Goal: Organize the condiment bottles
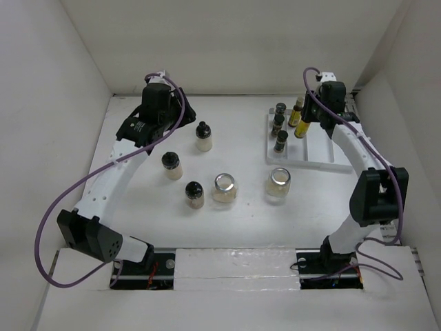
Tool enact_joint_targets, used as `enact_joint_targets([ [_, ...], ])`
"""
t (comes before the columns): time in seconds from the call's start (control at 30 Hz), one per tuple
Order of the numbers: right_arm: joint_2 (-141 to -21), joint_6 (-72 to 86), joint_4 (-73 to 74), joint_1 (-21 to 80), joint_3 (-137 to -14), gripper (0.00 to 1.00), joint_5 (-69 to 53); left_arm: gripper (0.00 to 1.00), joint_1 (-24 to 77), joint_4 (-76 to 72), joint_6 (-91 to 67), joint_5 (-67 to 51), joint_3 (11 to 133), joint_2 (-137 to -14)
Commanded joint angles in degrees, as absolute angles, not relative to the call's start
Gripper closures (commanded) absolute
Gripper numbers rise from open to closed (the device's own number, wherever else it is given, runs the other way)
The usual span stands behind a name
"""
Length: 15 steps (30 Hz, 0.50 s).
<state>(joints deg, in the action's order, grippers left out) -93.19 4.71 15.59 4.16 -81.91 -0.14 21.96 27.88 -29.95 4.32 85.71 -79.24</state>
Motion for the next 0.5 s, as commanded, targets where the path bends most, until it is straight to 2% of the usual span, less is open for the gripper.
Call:
enact_joint_targets([
  [0.0,-93.68,4.39,7.65,3.25,-82.44,0.94,0.52,0.48,21.62,24.96,-29.18,1.58,85.87,-79.28],
  [0.37,-103.53,4.39,-0.78,4.56,-83.23,0.94,5.62,0.48,21.62,24.43,-29.18,0.53,83.50,-79.80],
  [0.47,-106.52,4.39,-0.79,5.27,-83.76,0.91,5.62,0.48,21.62,24.43,-29.18,0.53,82.97,-79.80],
])
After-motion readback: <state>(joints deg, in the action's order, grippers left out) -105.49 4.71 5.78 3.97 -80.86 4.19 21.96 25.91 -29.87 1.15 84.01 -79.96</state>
